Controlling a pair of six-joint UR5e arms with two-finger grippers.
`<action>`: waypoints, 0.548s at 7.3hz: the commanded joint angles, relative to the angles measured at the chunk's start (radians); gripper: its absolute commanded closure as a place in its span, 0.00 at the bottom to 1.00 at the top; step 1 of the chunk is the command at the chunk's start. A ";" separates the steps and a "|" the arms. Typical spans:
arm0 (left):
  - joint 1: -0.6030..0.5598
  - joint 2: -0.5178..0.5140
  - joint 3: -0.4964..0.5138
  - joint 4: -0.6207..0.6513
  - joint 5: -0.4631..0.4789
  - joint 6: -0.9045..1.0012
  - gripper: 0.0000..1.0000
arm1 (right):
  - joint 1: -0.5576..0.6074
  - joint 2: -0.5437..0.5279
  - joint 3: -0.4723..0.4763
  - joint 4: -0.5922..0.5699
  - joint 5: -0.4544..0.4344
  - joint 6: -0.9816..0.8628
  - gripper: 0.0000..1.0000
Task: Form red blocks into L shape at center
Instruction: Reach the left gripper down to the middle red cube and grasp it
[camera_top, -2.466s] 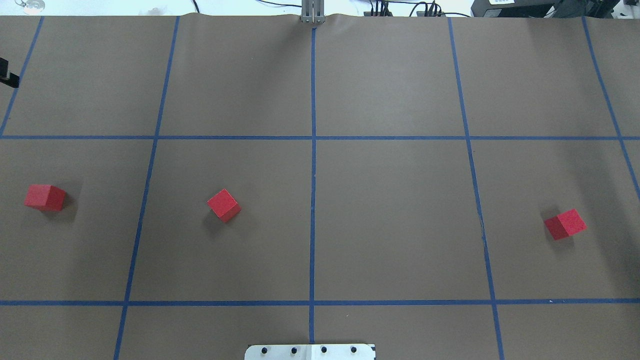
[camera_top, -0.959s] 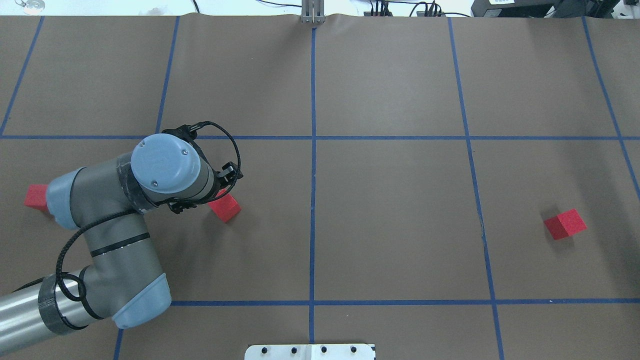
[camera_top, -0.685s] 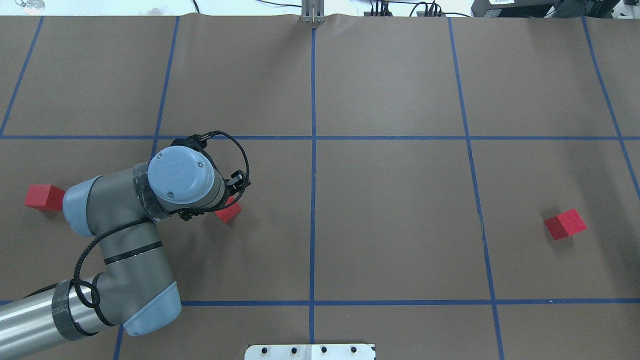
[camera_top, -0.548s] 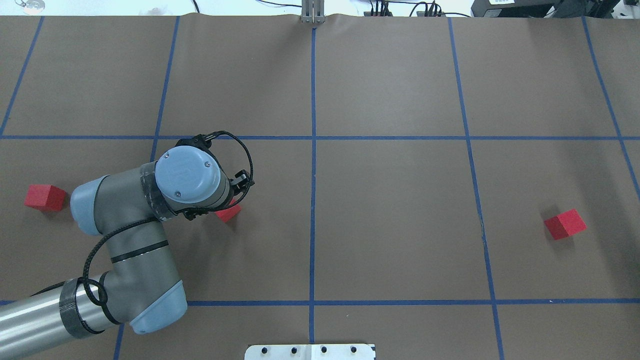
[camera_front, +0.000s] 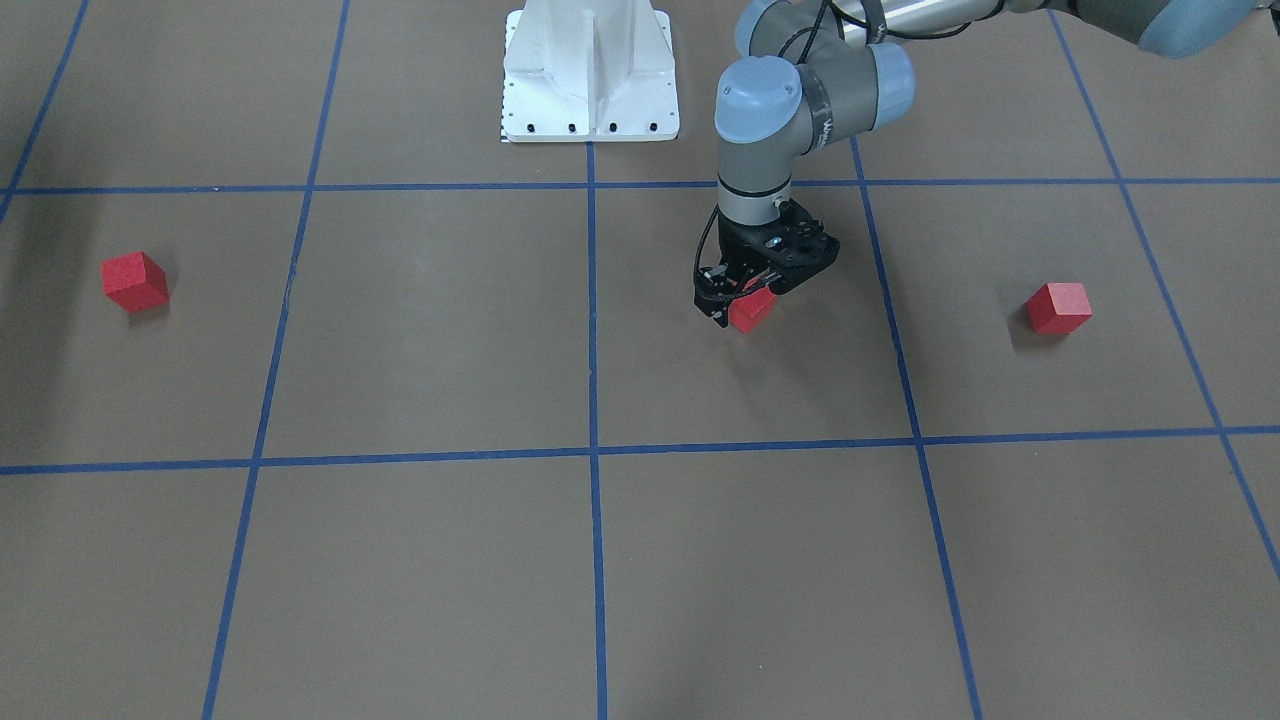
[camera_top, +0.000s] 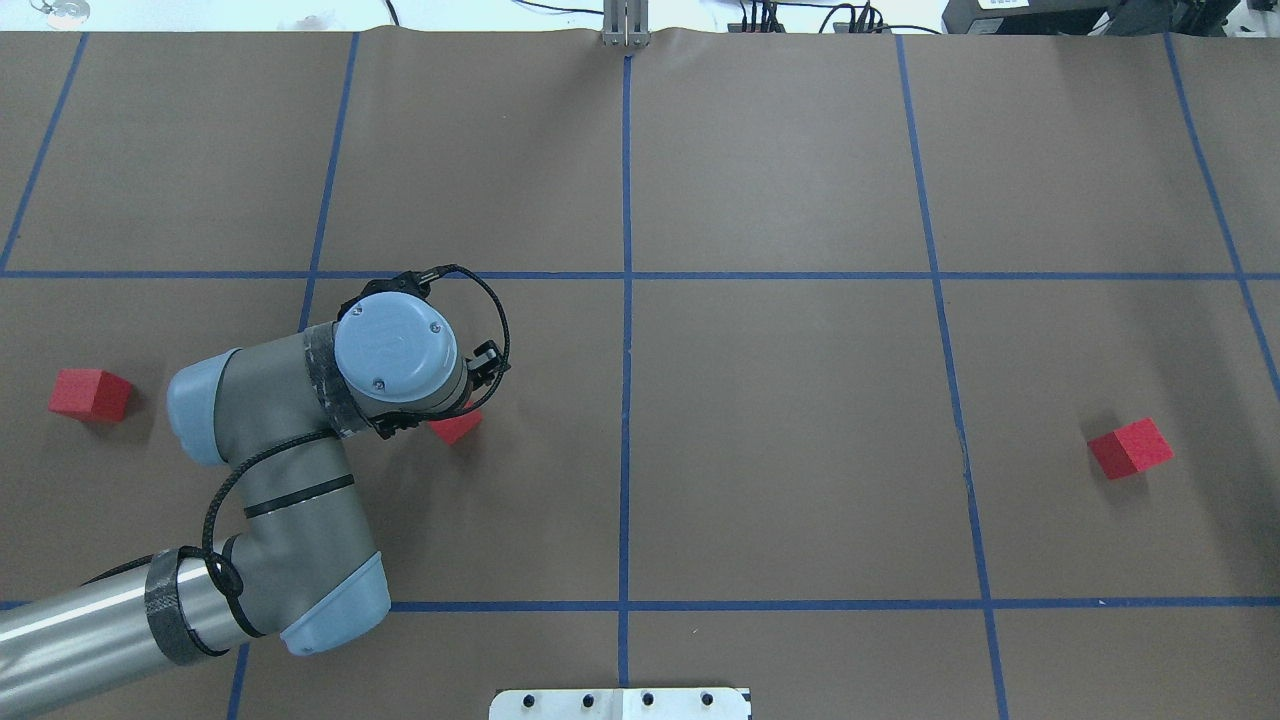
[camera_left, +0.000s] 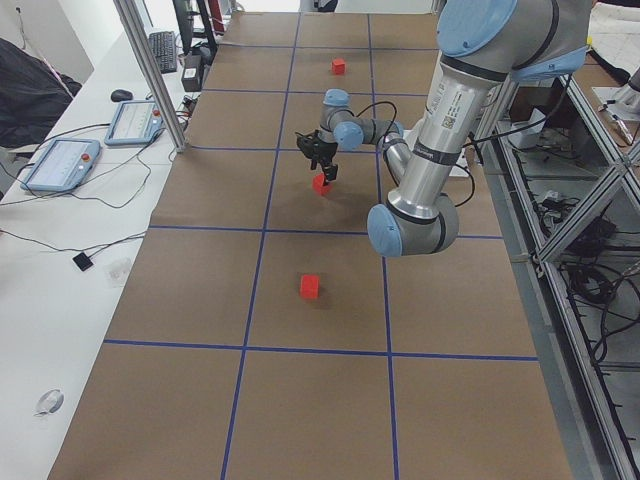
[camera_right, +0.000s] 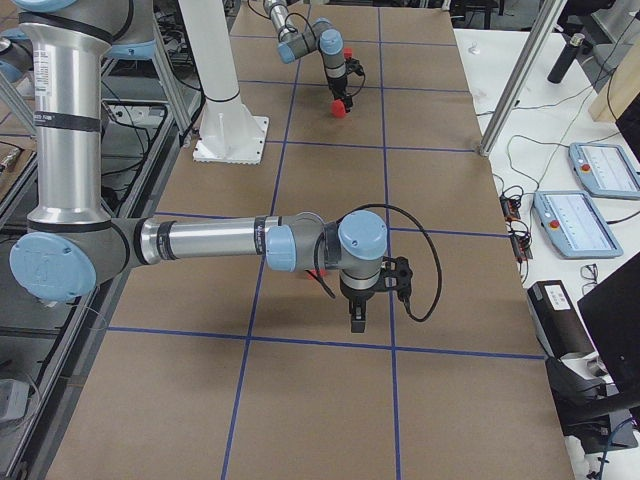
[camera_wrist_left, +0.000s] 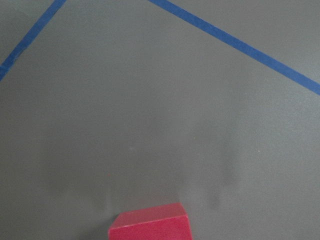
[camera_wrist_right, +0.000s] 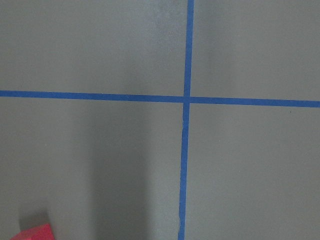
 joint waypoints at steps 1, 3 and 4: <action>-0.003 -0.003 0.022 -0.001 0.000 -0.003 0.23 | 0.000 0.000 0.000 0.000 0.000 0.000 0.01; -0.005 -0.002 0.005 -0.001 -0.007 0.002 1.00 | 0.000 0.000 -0.002 -0.001 -0.002 0.000 0.01; -0.008 0.000 -0.040 0.011 -0.012 0.012 1.00 | 0.000 0.001 -0.002 0.000 -0.002 0.000 0.01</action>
